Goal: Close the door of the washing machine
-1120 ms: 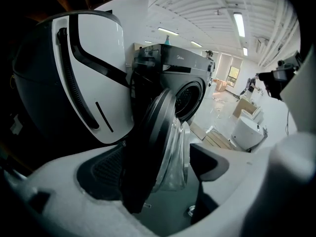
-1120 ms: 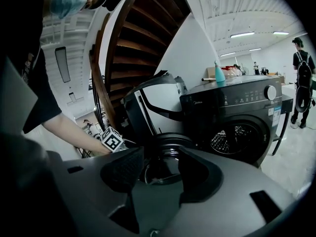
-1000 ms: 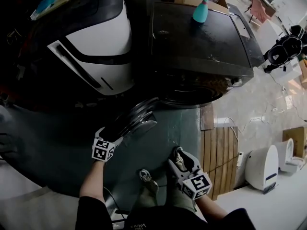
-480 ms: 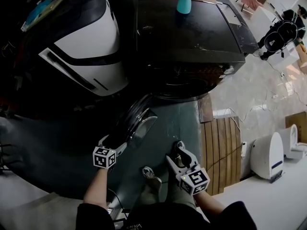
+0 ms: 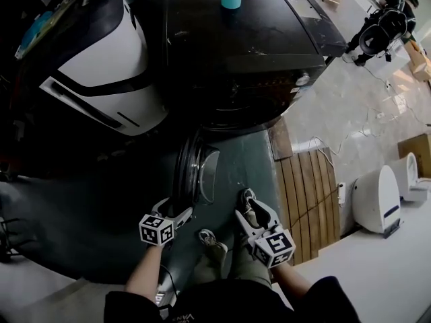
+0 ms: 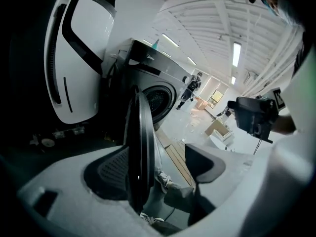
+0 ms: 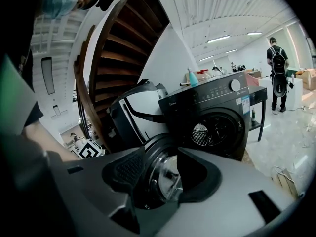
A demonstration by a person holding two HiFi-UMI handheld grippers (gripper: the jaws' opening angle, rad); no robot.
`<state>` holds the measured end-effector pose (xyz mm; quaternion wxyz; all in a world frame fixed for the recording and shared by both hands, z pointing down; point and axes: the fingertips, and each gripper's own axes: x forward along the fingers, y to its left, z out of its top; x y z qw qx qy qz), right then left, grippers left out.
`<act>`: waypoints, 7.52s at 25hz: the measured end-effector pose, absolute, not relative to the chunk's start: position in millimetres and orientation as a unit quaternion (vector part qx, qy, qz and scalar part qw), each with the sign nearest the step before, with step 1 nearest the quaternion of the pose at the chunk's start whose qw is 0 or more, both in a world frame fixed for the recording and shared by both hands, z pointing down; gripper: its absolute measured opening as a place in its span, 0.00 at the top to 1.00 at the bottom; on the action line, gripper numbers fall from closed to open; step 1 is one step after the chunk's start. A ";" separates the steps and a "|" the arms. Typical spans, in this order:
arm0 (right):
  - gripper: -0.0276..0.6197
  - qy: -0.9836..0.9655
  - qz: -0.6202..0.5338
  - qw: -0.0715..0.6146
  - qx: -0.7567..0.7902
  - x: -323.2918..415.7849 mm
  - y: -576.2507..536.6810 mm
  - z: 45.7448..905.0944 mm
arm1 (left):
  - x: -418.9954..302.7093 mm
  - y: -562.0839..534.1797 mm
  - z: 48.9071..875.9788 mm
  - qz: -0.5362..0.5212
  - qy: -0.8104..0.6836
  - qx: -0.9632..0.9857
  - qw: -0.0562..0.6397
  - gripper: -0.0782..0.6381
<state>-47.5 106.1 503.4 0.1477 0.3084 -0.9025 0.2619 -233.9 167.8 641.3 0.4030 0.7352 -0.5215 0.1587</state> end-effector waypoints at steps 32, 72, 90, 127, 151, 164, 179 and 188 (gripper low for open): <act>0.69 -0.824 0.303 0.132 0.461 104.0 -3.4 535.4 | -5.1 -0.4 631.0 0.148 -0.345 0.836 0.399 0.48; 0.79 -0.789 0.345 0.137 0.490 120.4 -227.2 677.8 | 16.1 -201.4 629.9 0.156 -0.415 0.841 0.311 0.67; 0.79 -0.797 0.338 0.126 0.484 104.3 -300.1 697.4 | -0.8 -251.8 628.3 0.122 -0.456 0.831 0.295 0.69; 0.88 -0.819 0.320 0.122 0.460 79.6 -326.0 709.1 | -94.1 -247.5 632.9 0.144 -0.601 0.756 0.214 0.88; 0.91 -0.827 0.283 0.145 0.464 79.9 -315.8 692.3 | -85.3 -243.0 617.3 0.139 -0.580 0.778 0.198 0.88; 0.96 -0.804 0.246 0.114 0.529 103.1 -200.3 567.3 | -81.1 -142.7 534.6 0.142 -0.526 0.823 0.162 0.88; 0.96 -0.803 0.211 0.050 0.555 103.5 -43.7 442.0 | -83.8 -0.5 445.4 0.125 -0.483 0.859 0.114 0.88; 0.96 -0.818 0.189 0.066 0.540 89.4 43.9 413.1 | -89.9 75.6 419.1 0.127 -0.461 0.872 0.101 0.88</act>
